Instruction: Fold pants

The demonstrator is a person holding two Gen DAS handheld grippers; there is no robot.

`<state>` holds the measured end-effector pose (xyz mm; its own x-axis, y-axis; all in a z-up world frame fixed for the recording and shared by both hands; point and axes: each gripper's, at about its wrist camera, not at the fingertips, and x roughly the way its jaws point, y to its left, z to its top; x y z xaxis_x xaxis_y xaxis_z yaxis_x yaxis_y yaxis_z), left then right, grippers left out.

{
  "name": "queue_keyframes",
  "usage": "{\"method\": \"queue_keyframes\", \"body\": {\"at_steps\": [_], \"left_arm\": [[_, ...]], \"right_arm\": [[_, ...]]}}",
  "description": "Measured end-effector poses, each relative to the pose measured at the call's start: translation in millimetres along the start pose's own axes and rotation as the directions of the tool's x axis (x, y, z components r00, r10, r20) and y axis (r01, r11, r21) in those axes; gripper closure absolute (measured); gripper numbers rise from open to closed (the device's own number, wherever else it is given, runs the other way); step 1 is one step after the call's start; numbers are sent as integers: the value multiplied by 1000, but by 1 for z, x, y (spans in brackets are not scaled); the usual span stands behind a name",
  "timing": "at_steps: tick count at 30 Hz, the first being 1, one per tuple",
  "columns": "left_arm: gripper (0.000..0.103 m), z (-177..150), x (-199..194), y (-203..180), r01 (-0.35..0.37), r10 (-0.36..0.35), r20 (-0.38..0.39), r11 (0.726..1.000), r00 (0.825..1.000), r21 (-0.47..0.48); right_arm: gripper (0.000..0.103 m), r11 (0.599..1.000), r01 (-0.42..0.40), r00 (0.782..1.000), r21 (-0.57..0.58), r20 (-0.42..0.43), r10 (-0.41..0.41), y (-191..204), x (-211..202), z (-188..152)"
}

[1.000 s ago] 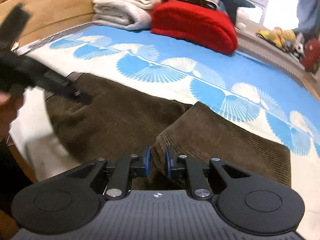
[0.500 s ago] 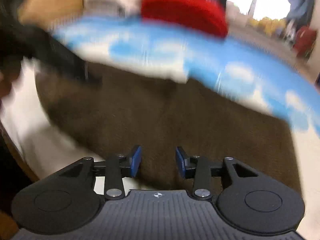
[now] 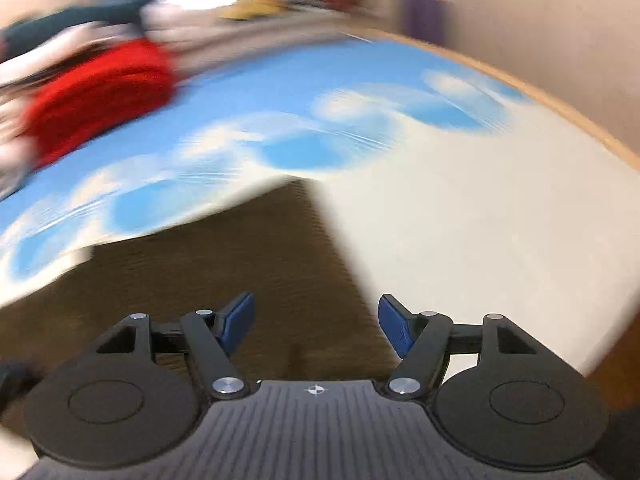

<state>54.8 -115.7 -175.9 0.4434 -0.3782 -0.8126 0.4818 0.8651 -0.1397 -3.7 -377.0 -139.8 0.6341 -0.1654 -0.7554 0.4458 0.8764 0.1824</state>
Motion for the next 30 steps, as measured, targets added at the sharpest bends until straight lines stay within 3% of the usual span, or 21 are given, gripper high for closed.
{"method": "queue_keyframes", "body": {"at_steps": [1,2,6,9,11,16,18,20,22,24,30], "left_arm": [[65,-6,14,-3,-44,46,-66,999,997,28],[60,-9,17,-2,-57,58,-55,998,997,20],[59,-2,17,10,-26,20,-67,996,998,-90],[59,-2,16,8,-27,22,-60,996,998,-91],[59,-3,16,4,-34,31,-47,997,998,-63],[59,0,7,9,-18,18,5,996,1000,-88],[59,2,2,10,-1,5,41,995,999,-97],[59,2,4,11,8,-5,32,995,999,-97],[59,-2,14,10,-38,37,-26,997,999,-63],[59,-2,14,11,-53,51,-30,997,998,-57],[60,3,-7,11,-24,27,50,997,998,-73]], "right_arm": [[33,999,9,999,49,-36,-7,-12,9,-1],[33,996,9,998,86,-69,-3,-21,17,-5],[32,989,-38,990,143,-128,57,-37,31,-22],[35,976,-89,983,200,-138,117,-43,34,-23],[52,966,-128,976,225,-144,163,-51,35,-21],[78,972,-162,981,170,-74,177,-42,21,-15],[80,960,-201,979,197,3,204,-48,3,-9],[80,967,-178,984,184,26,176,-49,-6,-8],[80,970,-125,990,207,-39,136,-54,6,-13],[77,970,-91,988,225,-106,117,-57,20,-18],[59,974,-96,991,207,-76,113,-52,10,-14]]}}
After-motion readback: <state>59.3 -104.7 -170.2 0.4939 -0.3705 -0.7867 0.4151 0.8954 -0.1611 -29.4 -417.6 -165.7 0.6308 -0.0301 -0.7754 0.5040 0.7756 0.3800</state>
